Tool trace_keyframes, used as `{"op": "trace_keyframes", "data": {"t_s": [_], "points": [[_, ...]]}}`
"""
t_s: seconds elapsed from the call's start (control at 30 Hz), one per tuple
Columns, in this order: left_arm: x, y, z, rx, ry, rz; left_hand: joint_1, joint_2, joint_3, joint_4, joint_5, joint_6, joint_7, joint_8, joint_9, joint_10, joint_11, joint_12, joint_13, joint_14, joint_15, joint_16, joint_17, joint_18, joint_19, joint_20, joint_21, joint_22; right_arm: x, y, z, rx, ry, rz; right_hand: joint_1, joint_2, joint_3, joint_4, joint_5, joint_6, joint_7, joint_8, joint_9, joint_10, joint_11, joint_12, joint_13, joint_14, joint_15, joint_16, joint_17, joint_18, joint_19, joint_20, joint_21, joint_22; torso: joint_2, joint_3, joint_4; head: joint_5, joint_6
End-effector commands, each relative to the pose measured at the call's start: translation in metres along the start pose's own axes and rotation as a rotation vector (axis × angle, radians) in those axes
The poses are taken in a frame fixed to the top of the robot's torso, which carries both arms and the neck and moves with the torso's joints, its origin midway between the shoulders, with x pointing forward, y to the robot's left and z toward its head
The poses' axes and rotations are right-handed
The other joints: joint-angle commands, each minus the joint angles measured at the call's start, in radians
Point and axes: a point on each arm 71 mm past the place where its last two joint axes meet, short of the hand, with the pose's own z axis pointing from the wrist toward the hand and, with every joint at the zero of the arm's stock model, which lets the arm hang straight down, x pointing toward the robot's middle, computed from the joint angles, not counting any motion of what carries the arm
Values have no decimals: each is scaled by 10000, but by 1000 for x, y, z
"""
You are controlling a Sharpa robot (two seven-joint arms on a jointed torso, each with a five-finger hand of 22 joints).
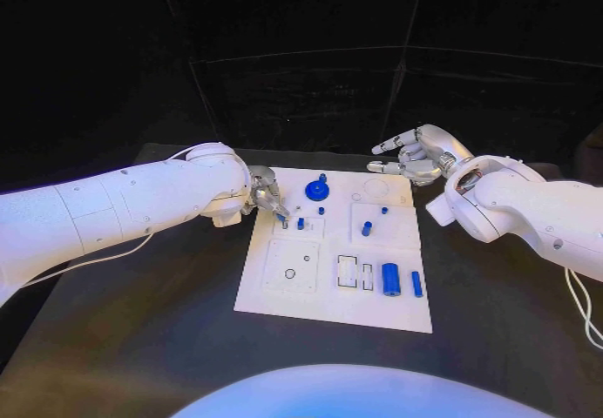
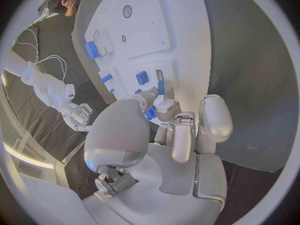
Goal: Assemble the parts on the task board
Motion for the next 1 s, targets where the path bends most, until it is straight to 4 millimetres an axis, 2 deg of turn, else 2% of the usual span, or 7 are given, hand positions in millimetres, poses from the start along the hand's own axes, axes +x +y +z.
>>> {"op": "trace_keyframes", "data": {"t_s": [0.03, 0.17, 0.27, 0.47, 1.0], "points": [[1, -2, 0, -52, -35, 169, 96, -28, 1002, -932, 48, 0, -56, 43, 15, 72, 0, -40, -3, 1057, -4, 62, 2635, 78, 23, -23, -49, 10, 0, 1, 0, -58, 97, 32, -31, 99, -67, 0, 32, 13, 17, 13, 0, -46, 16, -61, -6, 700, -59, -55, 1199, 87, -52, 15, -67, -14, -1, 5, 12, -9, -7], [4, -4, 0, -42, 64, 243, 92, -32, 1008, -933, 48, 2, -56, 46, 16, 77, -1, -35, 4, 1057, -5, 62, 2635, 78, 24, -23, -49, 11, 0, 1, 0, -41, 109, 32, -31, 99, -67, 0, 32, 13, 17, 13, 0, -46, 16, -61, -6, 700, -59, -55, 1199, 87, -52, 15, -67, -14, 7, 13, -2, 2, 0], [6, -5, 0, -22, 140, 297, 87, -33, 1013, -932, 48, 5, -57, 49, 17, 79, -1, -36, 3, 1057, -5, 62, 2635, 78, 23, -24, -51, 9, 0, 1, 0, -30, 118, 32, -31, 99, -67, 0, 32, 13, 17, 13, 0, -46, 16, -61, -6, 700, -59, -55, 1199, 87, -52, 15, -67, -14, 9, 4, -13, -4, -12], [8, -8, 1, -3, 264, 389, 48, -40, 1050, -919, 47, 22, -58, 70, 23, 86, -3, -44, -12, 1057, -8, 62, 2635, 81, 19, -26, -62, 2, 1, 1, 0, -14, 140, 32, -31, 99, -67, 0, 32, 13, 17, 13, 0, -46, 16, -61, -6, 700, -59, -55, 1199, 87, -52, 15, -67, -14, -1, 3, -1, -30, -16], [12, -8, 0, -167, 592, 594, 29, -42, 1070, -913, 48, 27, -61, 78, 25, 84, -4, -54, -27, 1057, -8, 62, 2635, 82, 17, -27, -68, -3, 1, 1, 0, 8, 202, 33, -31, 99, -67, 0, 32, 13, 17, 13, 0, -46, 16, -61, -6, 700, -59, -55, 1199, 87, -52, 15, -67, -14, 1, 3, 9, 12, -59]]}}
